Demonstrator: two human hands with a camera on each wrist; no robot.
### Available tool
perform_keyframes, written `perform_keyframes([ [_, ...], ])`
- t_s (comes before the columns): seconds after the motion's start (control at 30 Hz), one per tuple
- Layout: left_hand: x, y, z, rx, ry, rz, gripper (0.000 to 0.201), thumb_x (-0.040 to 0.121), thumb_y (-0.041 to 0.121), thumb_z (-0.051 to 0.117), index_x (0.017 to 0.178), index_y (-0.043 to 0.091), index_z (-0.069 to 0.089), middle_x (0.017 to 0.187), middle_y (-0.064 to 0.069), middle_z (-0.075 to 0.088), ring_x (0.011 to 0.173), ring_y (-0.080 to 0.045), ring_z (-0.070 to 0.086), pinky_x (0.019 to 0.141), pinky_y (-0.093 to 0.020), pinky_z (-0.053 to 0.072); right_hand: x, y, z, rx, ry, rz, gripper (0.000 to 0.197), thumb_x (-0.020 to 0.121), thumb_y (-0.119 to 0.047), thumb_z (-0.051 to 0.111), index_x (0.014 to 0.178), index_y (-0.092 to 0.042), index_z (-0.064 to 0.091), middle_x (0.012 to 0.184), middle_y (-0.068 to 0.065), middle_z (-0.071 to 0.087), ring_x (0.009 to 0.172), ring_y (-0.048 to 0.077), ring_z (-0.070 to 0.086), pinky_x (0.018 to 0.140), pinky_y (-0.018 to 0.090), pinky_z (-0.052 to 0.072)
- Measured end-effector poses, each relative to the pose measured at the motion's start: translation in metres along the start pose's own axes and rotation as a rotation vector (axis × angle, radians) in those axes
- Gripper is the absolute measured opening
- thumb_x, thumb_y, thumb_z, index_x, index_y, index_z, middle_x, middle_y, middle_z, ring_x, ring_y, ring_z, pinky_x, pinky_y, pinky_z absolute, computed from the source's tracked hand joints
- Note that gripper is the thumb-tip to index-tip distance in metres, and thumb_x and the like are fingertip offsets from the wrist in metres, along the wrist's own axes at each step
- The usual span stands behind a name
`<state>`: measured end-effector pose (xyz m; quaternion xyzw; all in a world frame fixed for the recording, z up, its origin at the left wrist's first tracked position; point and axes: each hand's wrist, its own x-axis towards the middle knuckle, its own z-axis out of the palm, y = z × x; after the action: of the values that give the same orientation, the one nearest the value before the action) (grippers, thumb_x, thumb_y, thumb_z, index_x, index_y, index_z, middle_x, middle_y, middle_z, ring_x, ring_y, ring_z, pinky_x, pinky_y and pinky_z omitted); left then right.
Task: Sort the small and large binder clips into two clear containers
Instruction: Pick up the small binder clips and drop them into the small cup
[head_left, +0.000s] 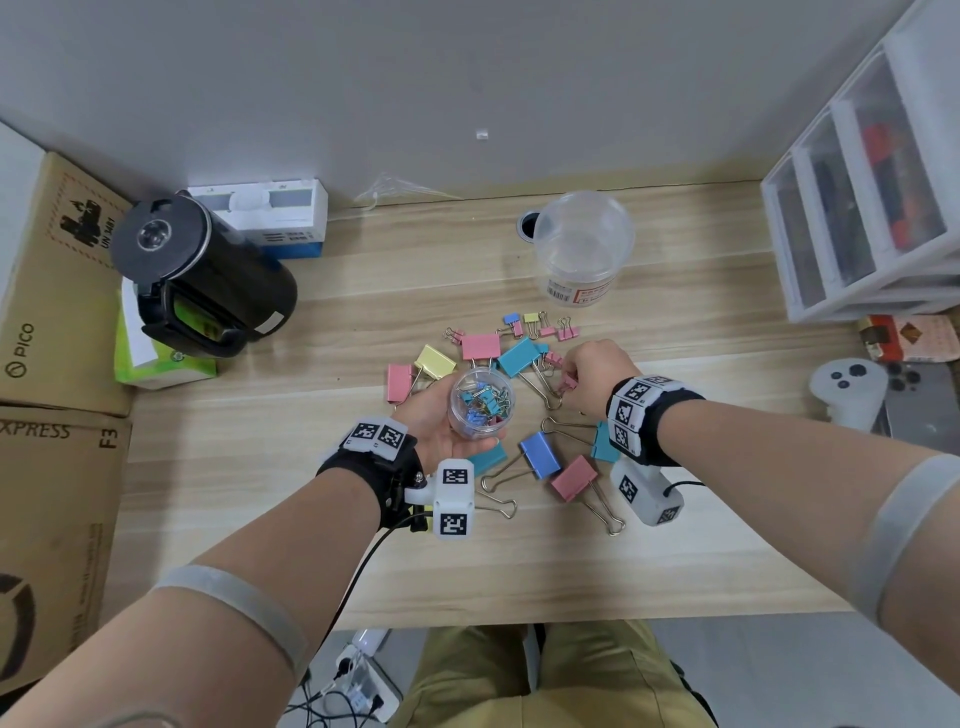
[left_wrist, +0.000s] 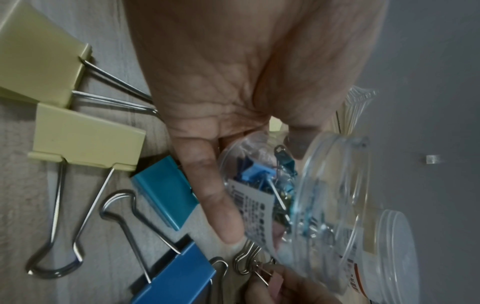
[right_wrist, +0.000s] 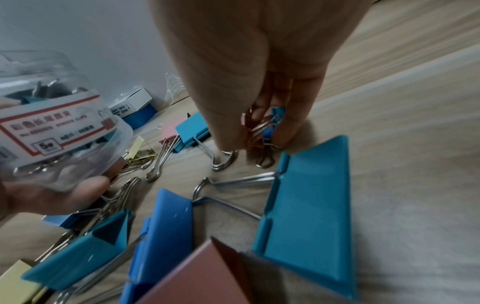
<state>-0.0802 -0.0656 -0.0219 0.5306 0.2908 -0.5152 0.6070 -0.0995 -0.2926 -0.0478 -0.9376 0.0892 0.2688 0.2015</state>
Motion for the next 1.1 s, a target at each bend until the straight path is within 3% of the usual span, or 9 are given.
perform_keyframes([
  [0.17, 0.001, -0.001, -0.002, -0.003, 0.013, -0.004, 0.046, 0.097, 0.049, 0.056, 0.109, 0.007, 0.072, 0.096, -0.016, 0.075, 0.088, -0.03, 0.072, 0.063, -0.033, 0.062, -0.001, 0.006, -0.001, 0.152, 0.026, 0.03, 0.001, 0.074, -0.015, 0.072, 0.075, -0.014, 0.073, 0.08, -0.002, 0.067, 0.078, 0.017, 0.065, 0.068, 0.025, 0.054],
  [0.3, 0.001, -0.002, -0.001, -0.006, 0.017, 0.001, 0.046, 0.097, 0.049, 0.056, 0.107, 0.007, 0.072, 0.095, -0.017, 0.076, 0.091, -0.031, 0.071, 0.062, -0.032, 0.062, -0.005, 0.008, -0.004, 0.267, 0.024, 0.038, 0.006, 0.076, -0.004, 0.069, 0.074, -0.006, 0.074, 0.066, -0.015, 0.06, 0.053, -0.011, 0.057, 0.051, 0.004, 0.04],
  [0.37, 0.001, -0.002, -0.001, -0.003, 0.023, 0.003, 0.046, 0.097, 0.049, 0.057, 0.107, 0.007, 0.072, 0.096, -0.017, 0.075, 0.091, -0.031, 0.07, 0.062, -0.032, 0.062, -0.005, 0.009, -0.003, 0.337, 0.02, 0.029, 0.005, 0.075, 0.0, 0.071, 0.074, -0.003, 0.074, 0.065, -0.013, 0.062, 0.05, -0.018, 0.056, 0.048, 0.002, 0.04],
  [0.5, 0.003, -0.001, 0.0, 0.004, 0.025, 0.004, 0.046, 0.097, 0.049, 0.057, 0.106, 0.007, 0.072, 0.095, -0.018, 0.075, 0.09, -0.032, 0.071, 0.06, -0.032, 0.062, -0.004, 0.012, -0.003, 0.403, 0.025, 0.023, 0.008, 0.072, -0.001, 0.076, 0.071, -0.009, 0.072, 0.066, -0.01, 0.066, 0.061, -0.007, 0.062, 0.055, 0.008, 0.046],
  [0.63, 0.005, -0.001, 0.0, -0.004, 0.045, -0.006, 0.045, 0.098, 0.048, 0.056, 0.104, 0.007, 0.072, 0.089, -0.016, 0.076, 0.085, -0.03, 0.071, 0.059, -0.033, 0.062, -0.002, 0.009, -0.011, 0.559, 0.05, 0.039, 0.013, 0.068, -0.005, 0.081, 0.07, -0.014, 0.073, 0.072, -0.007, 0.07, 0.067, -0.002, 0.063, 0.07, 0.017, 0.054],
  [0.77, 0.008, 0.001, 0.003, -0.016, 0.097, 0.019, 0.039, 0.098, 0.044, 0.059, 0.115, 0.011, 0.071, 0.092, -0.015, 0.077, 0.079, -0.028, 0.073, 0.057, -0.035, 0.063, 0.0, -0.011, -0.027, 0.759, -0.02, -0.016, 0.013, 0.073, -0.002, 0.081, 0.074, -0.009, 0.07, 0.072, 0.006, 0.07, 0.067, 0.014, 0.065, 0.064, 0.032, 0.06],
  [0.9, 0.01, 0.004, 0.013, -0.009, 0.123, 0.029, 0.034, 0.098, 0.04, 0.062, 0.115, 0.012, 0.07, 0.092, -0.013, 0.077, 0.074, -0.026, 0.075, 0.059, -0.037, 0.063, -0.008, -0.042, -0.037, 0.767, -0.052, -0.147, 0.012, 0.075, -0.002, 0.08, 0.076, -0.009, 0.07, 0.069, 0.004, 0.067, 0.054, 0.008, 0.062, 0.054, 0.023, 0.053],
  [1.0, 0.013, 0.006, 0.018, 0.014, 0.133, 0.034, 0.035, 0.098, 0.041, 0.061, 0.112, 0.009, 0.068, 0.099, -0.016, 0.074, 0.081, -0.028, 0.072, 0.065, -0.039, 0.063, -0.013, -0.057, -0.028, 0.635, 0.001, -0.236, 0.009, 0.073, -0.009, 0.081, 0.078, -0.013, 0.074, 0.077, 0.002, 0.072, 0.07, 0.01, 0.066, 0.071, 0.028, 0.059],
  [1.1, 0.014, 0.005, 0.017, 0.007, 0.159, 0.035, 0.04, 0.095, 0.039, 0.064, 0.118, 0.007, 0.068, 0.109, -0.02, 0.073, 0.087, -0.032, 0.072, 0.07, -0.041, 0.063, -0.016, -0.063, -0.017, 0.602, 0.046, -0.274, 0.01, 0.074, -0.011, 0.08, 0.076, -0.019, 0.073, 0.08, -0.001, 0.072, 0.076, 0.012, 0.068, 0.076, 0.029, 0.059],
])
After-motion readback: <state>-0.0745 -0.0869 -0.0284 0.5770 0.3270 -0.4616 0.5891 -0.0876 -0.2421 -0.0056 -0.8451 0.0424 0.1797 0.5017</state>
